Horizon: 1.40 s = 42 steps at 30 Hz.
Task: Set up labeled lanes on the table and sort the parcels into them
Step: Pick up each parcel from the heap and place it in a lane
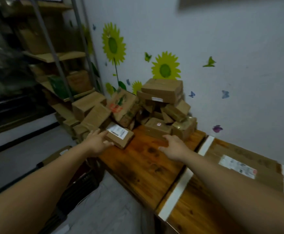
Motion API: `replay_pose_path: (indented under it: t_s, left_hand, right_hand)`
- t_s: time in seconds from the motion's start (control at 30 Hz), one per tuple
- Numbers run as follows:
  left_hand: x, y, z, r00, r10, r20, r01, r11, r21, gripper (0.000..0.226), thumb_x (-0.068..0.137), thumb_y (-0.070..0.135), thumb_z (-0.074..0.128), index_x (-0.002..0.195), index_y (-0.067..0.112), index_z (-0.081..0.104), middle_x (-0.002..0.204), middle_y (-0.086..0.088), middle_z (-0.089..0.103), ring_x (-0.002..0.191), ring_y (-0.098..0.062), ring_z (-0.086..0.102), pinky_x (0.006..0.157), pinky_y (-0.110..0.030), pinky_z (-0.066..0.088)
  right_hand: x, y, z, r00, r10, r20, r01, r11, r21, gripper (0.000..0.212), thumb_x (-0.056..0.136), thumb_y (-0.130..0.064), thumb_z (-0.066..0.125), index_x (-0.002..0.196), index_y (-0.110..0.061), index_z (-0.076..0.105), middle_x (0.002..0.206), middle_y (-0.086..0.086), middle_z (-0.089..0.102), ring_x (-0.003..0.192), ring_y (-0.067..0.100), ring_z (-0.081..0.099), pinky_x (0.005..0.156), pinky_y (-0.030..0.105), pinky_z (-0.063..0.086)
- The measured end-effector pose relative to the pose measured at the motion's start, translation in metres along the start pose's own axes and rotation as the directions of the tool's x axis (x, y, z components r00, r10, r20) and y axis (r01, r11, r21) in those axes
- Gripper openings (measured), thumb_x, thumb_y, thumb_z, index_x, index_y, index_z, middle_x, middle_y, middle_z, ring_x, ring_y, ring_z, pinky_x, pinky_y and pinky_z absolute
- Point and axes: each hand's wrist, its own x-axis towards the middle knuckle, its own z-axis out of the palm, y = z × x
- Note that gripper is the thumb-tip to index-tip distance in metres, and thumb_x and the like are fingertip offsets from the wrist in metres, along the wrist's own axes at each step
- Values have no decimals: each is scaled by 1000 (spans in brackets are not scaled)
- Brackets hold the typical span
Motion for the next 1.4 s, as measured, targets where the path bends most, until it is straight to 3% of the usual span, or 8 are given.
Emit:
replay_pose_path:
  t_s: [0.33,0.53,0.67,0.77,0.93,1.13,1.3,1.4]
  left_hand:
    - [110,-101,-44,995,-80,-53,52,913,-404,65,92,35,55,147,17,26,149,-13,31,134,-31,33,109,-48,32]
    - [190,-127,-48,938,-341,65,259,565,-784,55,97,45,39,144,17,31,143,-12,40,129,-34,40,102,-49,36]
    - [234,-149,-41,877,-403,263,405,322,-856,61,94,58,33,142,19,35,143,-14,39,126,-39,40,98,-56,40]
    - [252,-168,-35,876,-327,354,429,191,-883,55,93,58,37,130,19,47,131,-13,50,116,-36,49,97,-54,41]
    - [261,-185,-37,862,-217,457,491,139,-860,24,93,33,53,111,17,55,105,-13,60,93,-28,60,80,-42,54]
    - [253,-192,-49,869,6,495,494,66,-867,22,91,36,55,108,22,53,111,-13,58,104,-31,58,87,-48,53]
    - [244,-190,-47,966,62,251,211,374,-903,27,88,10,59,112,18,49,114,-10,58,98,-24,58,84,-41,52]
    - [232,-182,-57,944,209,255,197,262,-945,24,93,39,50,107,20,56,111,-7,62,98,-21,59,78,-38,51]
  right_hand:
    - [161,-110,59,996,-74,53,68,992,104,68,88,-45,60,146,-23,31,148,8,34,125,25,45,92,33,43]
    - [263,-169,93,984,-154,90,115,934,338,71,90,-34,62,149,-26,23,150,4,34,88,7,50,71,24,44]
    - [307,-205,110,986,-139,91,95,923,372,87,88,-34,64,151,-36,3,159,0,10,139,26,27,110,45,33]
    - [324,-221,121,982,-118,149,70,953,295,93,88,-39,64,150,-38,-5,160,-5,-8,145,27,8,109,36,29]
    - [322,-238,139,998,-61,8,53,915,400,73,83,-38,70,143,-30,29,145,0,26,107,13,44,60,2,43]
    - [290,-246,132,964,199,-174,-91,868,488,56,78,-70,54,119,-33,48,129,-1,36,121,25,43,88,30,45]
    - [246,-241,119,843,418,-338,-147,783,604,65,88,-73,22,121,-25,52,125,4,54,111,20,49,94,40,39]
    - [214,-235,106,817,499,-289,-65,579,813,69,90,-69,18,121,-21,57,122,6,60,112,23,56,98,45,41]
